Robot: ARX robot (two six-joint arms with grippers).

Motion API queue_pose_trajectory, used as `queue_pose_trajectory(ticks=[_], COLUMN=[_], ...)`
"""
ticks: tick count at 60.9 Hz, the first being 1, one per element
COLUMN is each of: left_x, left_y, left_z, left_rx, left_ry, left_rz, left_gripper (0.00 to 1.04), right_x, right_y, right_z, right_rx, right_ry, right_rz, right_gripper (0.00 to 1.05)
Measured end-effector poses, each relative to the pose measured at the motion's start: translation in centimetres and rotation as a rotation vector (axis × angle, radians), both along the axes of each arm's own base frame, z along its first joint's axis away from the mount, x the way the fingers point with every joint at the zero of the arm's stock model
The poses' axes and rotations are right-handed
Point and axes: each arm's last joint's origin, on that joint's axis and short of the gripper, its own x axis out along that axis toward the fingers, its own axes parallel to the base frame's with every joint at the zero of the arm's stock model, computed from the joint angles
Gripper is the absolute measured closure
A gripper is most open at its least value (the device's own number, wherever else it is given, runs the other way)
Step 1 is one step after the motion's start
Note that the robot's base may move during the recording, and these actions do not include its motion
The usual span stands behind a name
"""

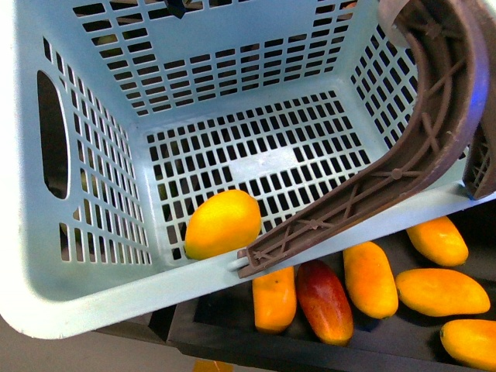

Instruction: Pick lemon and mango into basket

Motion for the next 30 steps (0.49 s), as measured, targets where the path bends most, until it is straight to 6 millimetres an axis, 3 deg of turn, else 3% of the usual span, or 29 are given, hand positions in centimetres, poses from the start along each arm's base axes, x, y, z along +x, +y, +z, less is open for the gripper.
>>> queue_pose_trajectory(ticks=[16, 30], left_x=[0.0, 0.0], left_y=[0.0, 0.0], left_z=[0.0, 0.0], left_rx=[-0.001, 0.0], left_ry=[0.001, 0.0], left_rz=[-0.002, -0.002], left_gripper=[0.77, 0.77], right_x=[0.6, 0.9], right_y=[0.4, 0.4], right_z=[-1.3, -1.4], right_rx=[0.014, 0.02], right_ry=[0.02, 0.011], right_rz=[0.013, 0.016], right_gripper=[0.09, 0.37])
